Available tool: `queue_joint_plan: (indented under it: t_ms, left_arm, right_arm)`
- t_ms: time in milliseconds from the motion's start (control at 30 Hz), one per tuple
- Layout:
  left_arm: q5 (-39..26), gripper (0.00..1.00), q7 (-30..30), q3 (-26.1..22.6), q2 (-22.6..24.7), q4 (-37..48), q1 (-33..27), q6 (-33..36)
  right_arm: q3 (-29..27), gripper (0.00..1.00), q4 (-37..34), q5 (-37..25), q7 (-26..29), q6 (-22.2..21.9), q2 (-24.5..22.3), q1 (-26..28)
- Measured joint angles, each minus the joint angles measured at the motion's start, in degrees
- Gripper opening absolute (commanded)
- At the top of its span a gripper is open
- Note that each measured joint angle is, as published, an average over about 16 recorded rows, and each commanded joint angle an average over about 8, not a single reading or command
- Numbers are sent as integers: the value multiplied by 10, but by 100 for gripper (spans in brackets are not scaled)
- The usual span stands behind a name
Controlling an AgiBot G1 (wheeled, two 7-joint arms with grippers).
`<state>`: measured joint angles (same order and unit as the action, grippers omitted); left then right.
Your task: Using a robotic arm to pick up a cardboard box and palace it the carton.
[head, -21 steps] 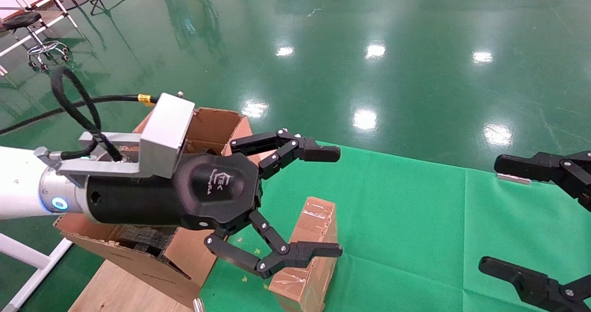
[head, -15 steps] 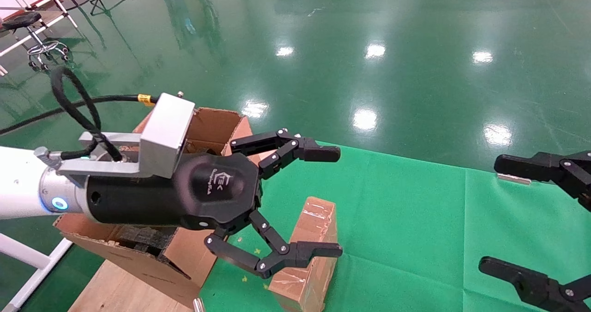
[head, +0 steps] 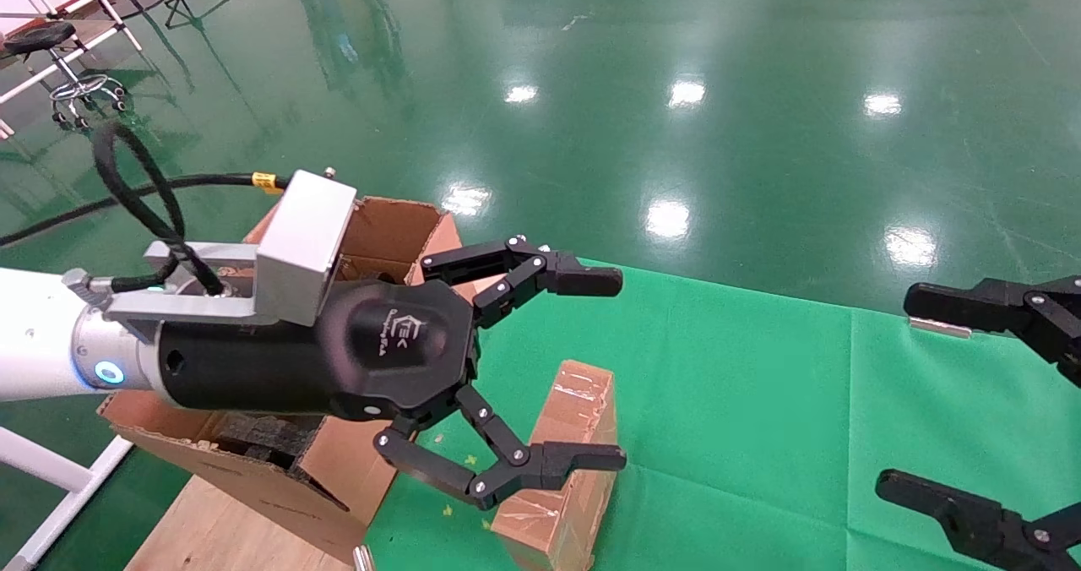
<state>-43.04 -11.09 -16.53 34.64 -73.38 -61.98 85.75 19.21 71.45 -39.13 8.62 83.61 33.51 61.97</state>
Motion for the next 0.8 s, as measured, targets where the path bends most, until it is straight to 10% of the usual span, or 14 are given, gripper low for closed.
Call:
queue_joint_plan:
  t_ms: [167, 800]
  left_arm:
    - [-32, 100, -11, -13, -6, 4, -15, 1]
    - [-139, 100, -68, -56, -17, 15, -74, -7]
  right_arm:
    - [0, 3, 0, 0, 0, 0, 0, 0]
    - [0, 0, 0, 0, 0, 0, 0, 0]
